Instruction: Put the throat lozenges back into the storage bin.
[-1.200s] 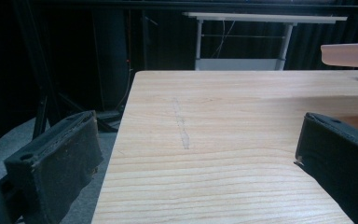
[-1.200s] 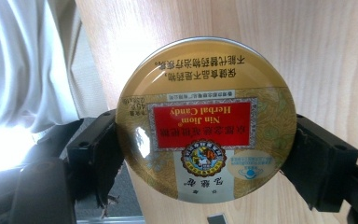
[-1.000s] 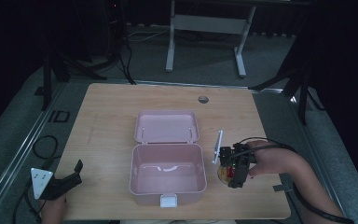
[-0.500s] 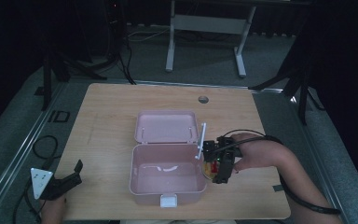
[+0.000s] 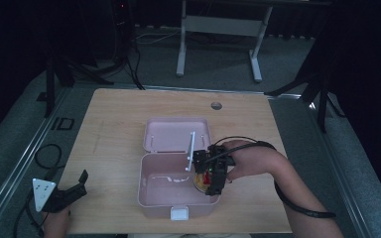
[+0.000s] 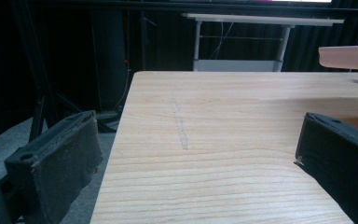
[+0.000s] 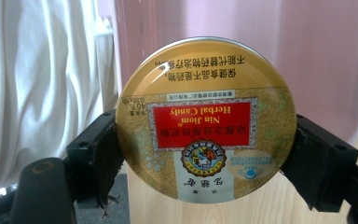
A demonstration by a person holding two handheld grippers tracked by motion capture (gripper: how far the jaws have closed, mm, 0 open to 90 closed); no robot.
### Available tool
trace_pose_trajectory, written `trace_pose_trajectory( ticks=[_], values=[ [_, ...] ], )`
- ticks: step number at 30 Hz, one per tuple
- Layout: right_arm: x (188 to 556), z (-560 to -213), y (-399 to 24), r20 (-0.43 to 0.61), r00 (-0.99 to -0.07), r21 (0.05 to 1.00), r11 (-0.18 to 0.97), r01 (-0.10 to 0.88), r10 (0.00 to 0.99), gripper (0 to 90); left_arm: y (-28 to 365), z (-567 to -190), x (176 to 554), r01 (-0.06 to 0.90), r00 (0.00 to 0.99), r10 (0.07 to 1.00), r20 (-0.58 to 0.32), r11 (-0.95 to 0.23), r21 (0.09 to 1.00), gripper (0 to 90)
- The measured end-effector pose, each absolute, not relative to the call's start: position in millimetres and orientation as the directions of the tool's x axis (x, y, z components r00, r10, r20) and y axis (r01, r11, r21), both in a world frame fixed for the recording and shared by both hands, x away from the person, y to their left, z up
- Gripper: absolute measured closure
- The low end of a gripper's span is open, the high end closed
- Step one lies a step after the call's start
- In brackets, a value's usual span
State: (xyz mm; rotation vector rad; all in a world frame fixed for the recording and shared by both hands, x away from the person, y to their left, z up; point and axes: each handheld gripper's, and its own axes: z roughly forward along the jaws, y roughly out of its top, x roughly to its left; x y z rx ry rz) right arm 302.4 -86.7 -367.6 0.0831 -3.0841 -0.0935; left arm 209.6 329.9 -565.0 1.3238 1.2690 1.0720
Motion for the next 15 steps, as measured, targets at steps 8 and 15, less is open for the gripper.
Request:
trace_pose_trajectory(
  ticks=[8,15],
  values=[
    [309.3,-392.0,-76.9,0.074,-0.996,0.052,0.997,-0.053,-0.057,19.9,329.9,-565.1,209.7,0.138,0.069,0.997,-0.029,0.019,0.99,0.4],
    [313.1,-415.7,-74.4,0.093,-0.995,0.032,0.999,-0.044,-0.047,19.9,329.8,-564.9,209.9,0.144,0.071,0.997,-0.029,0.019,0.989,0.4]
  ],
)
